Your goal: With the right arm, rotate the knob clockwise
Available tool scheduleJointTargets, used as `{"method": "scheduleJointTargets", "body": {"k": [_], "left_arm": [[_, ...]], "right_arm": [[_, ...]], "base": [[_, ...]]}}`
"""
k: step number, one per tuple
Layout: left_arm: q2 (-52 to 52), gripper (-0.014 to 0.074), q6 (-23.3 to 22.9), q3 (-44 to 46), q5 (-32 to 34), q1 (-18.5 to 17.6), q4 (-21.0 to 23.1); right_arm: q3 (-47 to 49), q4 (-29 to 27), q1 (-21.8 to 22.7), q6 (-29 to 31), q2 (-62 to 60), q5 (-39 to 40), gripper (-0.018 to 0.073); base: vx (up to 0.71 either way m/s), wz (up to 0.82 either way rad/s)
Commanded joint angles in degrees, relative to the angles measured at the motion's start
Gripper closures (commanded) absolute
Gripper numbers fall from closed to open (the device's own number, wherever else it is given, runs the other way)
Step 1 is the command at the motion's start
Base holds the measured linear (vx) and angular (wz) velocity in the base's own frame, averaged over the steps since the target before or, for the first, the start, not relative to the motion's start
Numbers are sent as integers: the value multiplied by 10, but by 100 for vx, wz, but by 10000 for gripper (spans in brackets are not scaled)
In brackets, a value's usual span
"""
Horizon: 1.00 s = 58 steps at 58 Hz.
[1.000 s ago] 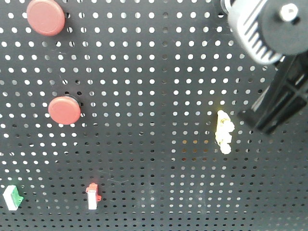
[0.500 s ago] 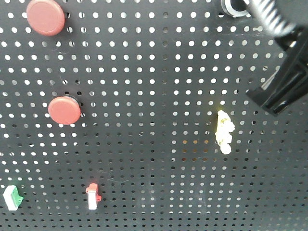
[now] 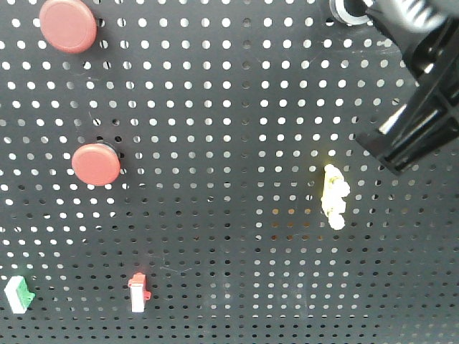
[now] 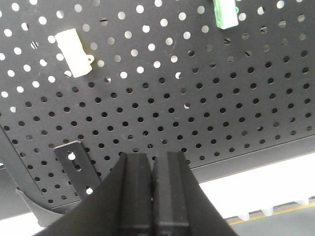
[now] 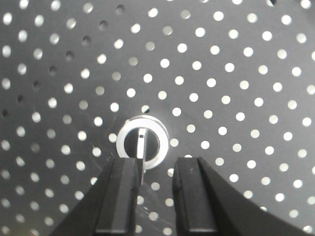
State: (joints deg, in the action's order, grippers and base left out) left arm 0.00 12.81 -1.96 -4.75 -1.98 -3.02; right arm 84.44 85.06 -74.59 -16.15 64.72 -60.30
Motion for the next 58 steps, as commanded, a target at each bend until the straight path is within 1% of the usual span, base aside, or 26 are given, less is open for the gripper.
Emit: {"method": "scheduleJointTargets", "body": {"k": [1, 7, 9, 16, 22, 33, 45, 53, 58], "left_arm": [[-6, 603, -2, -9, 48, -5, 3], [-6, 603, -2, -9, 48, -5, 3], [-6, 603, -2, -9, 48, -5, 3], [-6, 603, -2, -9, 48, -5, 3], [-6, 603, -2, -9, 48, -5, 3], [-6, 603, -2, -9, 48, -5, 3], [-6, 603, -2, -9, 48, -5, 3], [-6, 603, -2, -9, 48, -5, 3], [-6, 603, -2, -9, 48, -5, 3]], "right_arm": [[18, 45, 7, -9, -4, 24, 273], [18, 35, 39, -9, 4, 27, 273], [18, 28, 56, -9, 7, 32, 273], [18, 14, 87, -11, 14, 62, 273], [18, 7, 94, -24, 14, 81, 273], [18, 10, 94, -31, 16, 85, 278], [18, 17, 95, -32, 27, 90, 318], [18, 25, 112, -35, 39, 90, 323], [18, 24, 135, -41, 44, 88, 323]], "base": [[0, 0], [0, 0], [0, 0], [0, 0], [0, 0], [0, 0], [0, 0], [0, 0], [0, 0]]}}
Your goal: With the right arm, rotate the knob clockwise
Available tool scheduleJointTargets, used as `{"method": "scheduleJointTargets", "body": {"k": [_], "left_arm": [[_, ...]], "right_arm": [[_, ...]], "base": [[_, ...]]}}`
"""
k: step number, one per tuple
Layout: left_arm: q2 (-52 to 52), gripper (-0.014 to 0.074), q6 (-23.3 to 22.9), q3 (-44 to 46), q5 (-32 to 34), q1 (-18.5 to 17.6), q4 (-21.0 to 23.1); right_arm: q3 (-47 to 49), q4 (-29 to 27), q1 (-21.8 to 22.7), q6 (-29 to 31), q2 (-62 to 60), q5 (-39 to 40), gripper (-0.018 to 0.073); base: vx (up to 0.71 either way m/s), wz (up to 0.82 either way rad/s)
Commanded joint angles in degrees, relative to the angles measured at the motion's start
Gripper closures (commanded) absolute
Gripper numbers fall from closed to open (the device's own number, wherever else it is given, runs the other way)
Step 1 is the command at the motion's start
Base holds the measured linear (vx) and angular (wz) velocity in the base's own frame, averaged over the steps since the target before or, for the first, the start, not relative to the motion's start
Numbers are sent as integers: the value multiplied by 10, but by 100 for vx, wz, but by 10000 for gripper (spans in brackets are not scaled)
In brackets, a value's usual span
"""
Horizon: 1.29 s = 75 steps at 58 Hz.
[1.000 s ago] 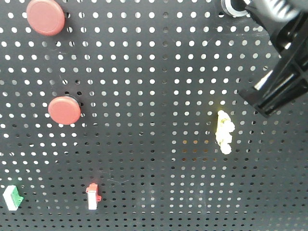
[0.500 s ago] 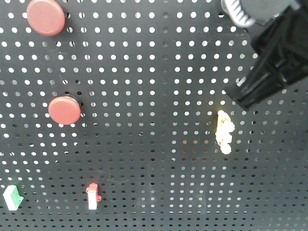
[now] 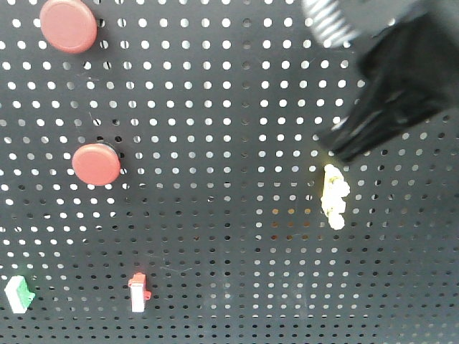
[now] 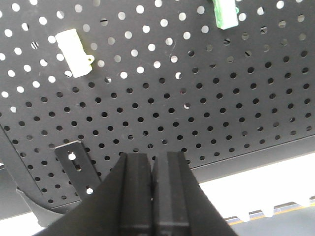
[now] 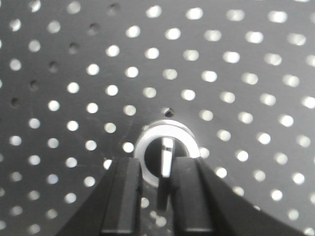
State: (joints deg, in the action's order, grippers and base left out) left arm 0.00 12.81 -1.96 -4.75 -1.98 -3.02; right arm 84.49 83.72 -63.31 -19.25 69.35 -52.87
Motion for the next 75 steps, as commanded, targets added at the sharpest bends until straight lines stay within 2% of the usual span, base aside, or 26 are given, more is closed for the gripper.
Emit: {"method": "scheduleJointTargets", "body": {"k": [1, 8, 21, 27, 34, 38, 43, 54, 75], "left_arm": [[-6, 603, -2, -9, 48, -5, 3], [-6, 603, -2, -9, 48, -5, 3], [-6, 603, -2, -9, 48, -5, 3], [-6, 603, -2, -9, 48, -5, 3], [-6, 603, -2, -9, 48, -5, 3], [-6, 603, -2, -9, 48, -5, 3], [-6, 603, -2, -9, 48, -5, 3], [-6, 603, -2, -9, 48, -5, 3], [-6, 603, -2, -9, 48, -5, 3]], "right_arm": [[17, 37, 26, -10, -2, 13, 323], [17, 34, 48, -12, 1, 14, 321], [17, 25, 49, -12, 3, 27, 338], [17, 24, 49, -12, 7, 27, 419], [17, 9, 48, -17, 9, 27, 575], [17, 3, 46, -40, 9, 25, 573], [17, -8, 46, -91, 9, 25, 568], [22, -24, 46, -246, 9, 26, 567], [76, -86, 46, -530, 15, 31, 567]], "base": [[0, 0], [0, 0], [0, 0], [0, 0], [0, 0], [0, 0], [0, 0], [0, 0], [0, 0]]}}
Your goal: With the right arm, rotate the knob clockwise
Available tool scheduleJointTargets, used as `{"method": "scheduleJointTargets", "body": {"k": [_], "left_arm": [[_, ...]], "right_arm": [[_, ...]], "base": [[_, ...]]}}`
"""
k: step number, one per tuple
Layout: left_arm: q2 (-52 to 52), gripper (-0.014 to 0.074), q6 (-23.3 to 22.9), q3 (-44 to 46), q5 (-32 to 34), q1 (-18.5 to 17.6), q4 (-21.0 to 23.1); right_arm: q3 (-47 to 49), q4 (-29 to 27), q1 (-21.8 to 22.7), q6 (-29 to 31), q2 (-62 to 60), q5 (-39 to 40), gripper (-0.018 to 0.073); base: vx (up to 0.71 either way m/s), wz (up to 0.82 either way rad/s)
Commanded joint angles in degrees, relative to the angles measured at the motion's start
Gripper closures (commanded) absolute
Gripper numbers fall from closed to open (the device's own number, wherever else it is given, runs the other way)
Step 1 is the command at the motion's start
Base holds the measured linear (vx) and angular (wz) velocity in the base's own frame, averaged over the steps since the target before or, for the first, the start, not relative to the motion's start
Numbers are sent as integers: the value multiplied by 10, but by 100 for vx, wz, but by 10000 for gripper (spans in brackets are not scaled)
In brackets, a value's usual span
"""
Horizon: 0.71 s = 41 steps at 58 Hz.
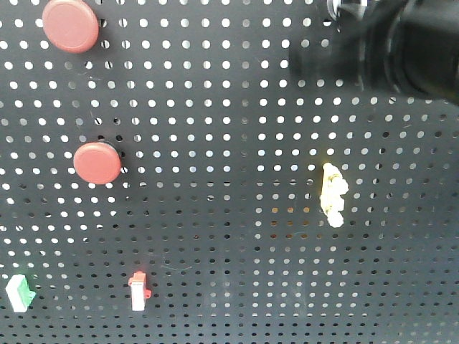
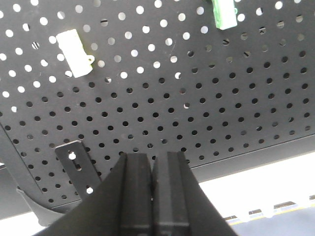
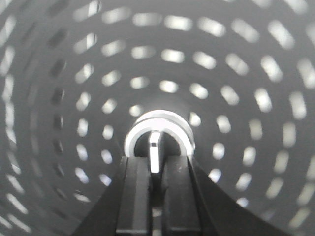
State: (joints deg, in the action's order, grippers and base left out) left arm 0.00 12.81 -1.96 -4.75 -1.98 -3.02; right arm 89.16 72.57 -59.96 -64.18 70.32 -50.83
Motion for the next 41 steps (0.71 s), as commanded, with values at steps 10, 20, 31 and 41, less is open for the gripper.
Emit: {"method": "scheduleJointTargets", "body": {"k": [10, 20, 31, 41], "left_arm": [[-6, 603, -2, -9, 48, -5, 3], [-6, 603, -2, -9, 48, -5, 3], [-6, 603, -2, -9, 48, -5, 3], [-6, 603, -2, -9, 48, -5, 3]], "right_arm": [[41, 17, 13, -167, 8, 2, 567], [41, 8, 13, -247, 8, -8, 567], [41, 10, 13, -352, 8, -7, 567], [41, 40, 13, -404, 8, -7, 564]], "base": [[0, 0], [0, 0], [0, 0], [0, 0]]}}
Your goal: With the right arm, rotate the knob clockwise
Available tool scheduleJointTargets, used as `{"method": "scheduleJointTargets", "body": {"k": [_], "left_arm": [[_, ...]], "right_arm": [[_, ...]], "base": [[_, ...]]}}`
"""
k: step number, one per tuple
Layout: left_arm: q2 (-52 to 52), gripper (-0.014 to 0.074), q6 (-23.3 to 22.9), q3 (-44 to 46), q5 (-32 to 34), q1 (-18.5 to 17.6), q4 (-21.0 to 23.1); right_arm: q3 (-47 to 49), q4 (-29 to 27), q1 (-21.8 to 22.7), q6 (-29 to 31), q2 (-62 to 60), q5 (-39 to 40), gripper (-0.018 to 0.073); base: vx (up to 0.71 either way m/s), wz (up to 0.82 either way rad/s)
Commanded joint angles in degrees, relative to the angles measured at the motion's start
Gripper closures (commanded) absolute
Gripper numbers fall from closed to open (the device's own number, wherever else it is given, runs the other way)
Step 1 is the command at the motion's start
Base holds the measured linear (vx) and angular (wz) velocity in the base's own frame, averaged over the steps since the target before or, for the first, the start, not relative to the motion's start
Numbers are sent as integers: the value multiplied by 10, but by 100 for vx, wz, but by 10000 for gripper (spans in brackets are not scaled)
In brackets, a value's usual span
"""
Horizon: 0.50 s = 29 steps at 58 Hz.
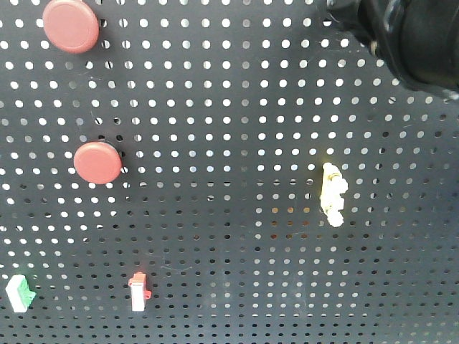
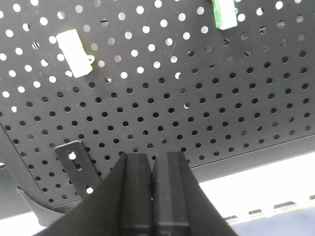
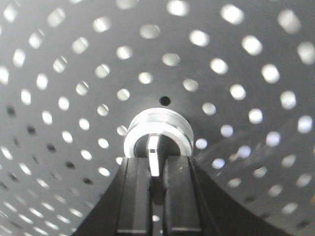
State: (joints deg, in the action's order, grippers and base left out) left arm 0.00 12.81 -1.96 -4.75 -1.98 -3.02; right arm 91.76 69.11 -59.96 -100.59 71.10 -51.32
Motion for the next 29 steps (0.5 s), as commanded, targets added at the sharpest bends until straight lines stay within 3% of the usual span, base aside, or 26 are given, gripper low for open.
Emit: {"method": "scheduleJointTargets", "body": {"k": [1, 15, 29], "left_arm": [[-6, 603, -2, -9, 48, -5, 3], [-6, 603, -2, -9, 48, -5, 3], [-6, 603, -2, -9, 48, -5, 3]], "right_arm": [[15, 78, 13, -43, 0, -2, 562], [15, 83, 13, -47, 0, -2, 444], [15, 60, 13, -54, -7, 21, 156]], "base": [[0, 0], [0, 0], [0, 0]]}}
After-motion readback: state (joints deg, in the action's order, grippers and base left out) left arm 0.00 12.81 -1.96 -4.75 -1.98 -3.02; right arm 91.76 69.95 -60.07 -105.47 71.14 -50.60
